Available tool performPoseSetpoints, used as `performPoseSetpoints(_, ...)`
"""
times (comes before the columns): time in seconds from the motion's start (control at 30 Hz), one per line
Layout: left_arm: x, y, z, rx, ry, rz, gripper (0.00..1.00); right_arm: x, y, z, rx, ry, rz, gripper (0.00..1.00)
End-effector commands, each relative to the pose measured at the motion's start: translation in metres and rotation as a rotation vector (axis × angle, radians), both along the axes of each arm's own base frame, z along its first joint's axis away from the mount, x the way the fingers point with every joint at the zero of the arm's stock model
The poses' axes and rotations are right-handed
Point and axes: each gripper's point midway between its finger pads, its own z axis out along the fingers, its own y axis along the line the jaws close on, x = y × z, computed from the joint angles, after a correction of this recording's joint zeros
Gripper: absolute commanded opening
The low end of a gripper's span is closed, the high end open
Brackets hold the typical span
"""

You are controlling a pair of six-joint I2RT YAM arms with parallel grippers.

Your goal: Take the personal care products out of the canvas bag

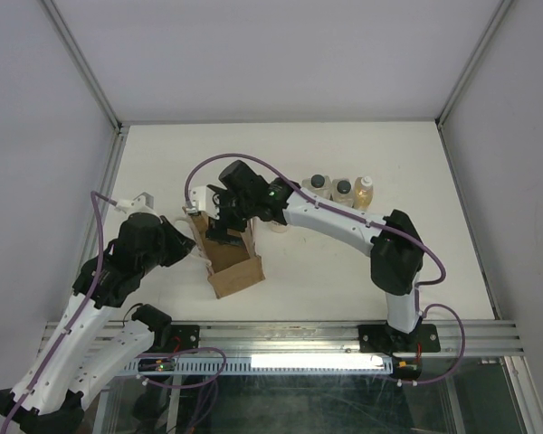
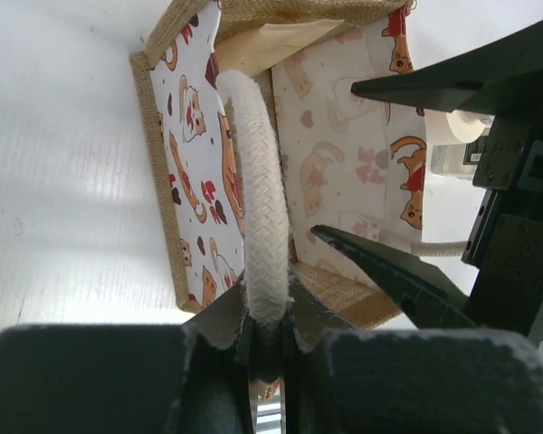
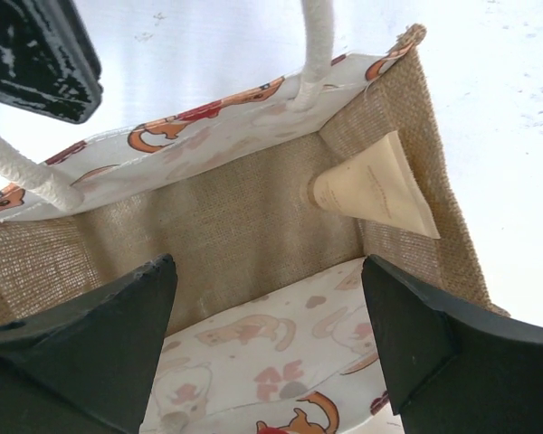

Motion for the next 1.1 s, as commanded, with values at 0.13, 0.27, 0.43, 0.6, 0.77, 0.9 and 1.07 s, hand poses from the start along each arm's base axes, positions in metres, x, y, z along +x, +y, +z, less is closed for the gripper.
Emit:
performPoseSetpoints(0.13,-0.009,0.002,0.017,0.016,-0.033,-0.050,0.00,0.024,0.017,0.020,0.049,-0.092,-0.025,0.86)
performPoseSetpoints(0.27,-0.011,0.002,0.017,0.011,-0.033,-0.052,0.00,0.032,0.017,0.016,0.046,-0.099,-0.046,0.86)
performPoseSetpoints(0.43,-0.012,0.000,0.016,0.012,-0.026,-0.065,0.00,0.027,0.018,0.020,0.048,-0.107,0.026,0.84)
performPoseSetpoints(0.6,-0.011,0.001,0.016,0.015,-0.028,-0.064,0.00,0.030,0.017,0.036,0.104,-0.126,0.065,0.84)
performPoseSetpoints(0.77,-0.012,0.002,0.016,0.017,-0.033,-0.059,0.00,0.043,0.011,0.030,0.072,-0.124,0.049,0.83)
performPoseSetpoints(0.9,-0.012,0.003,0.017,0.008,-0.038,-0.053,0.00,0.050,0.006,0.031,0.074,-0.125,0.041,0.83)
performPoseSetpoints(1.07,-0.013,0.002,0.013,0.011,-0.029,-0.055,0.00,0.043,0.014,0.022,0.077,-0.098,0.107,0.82)
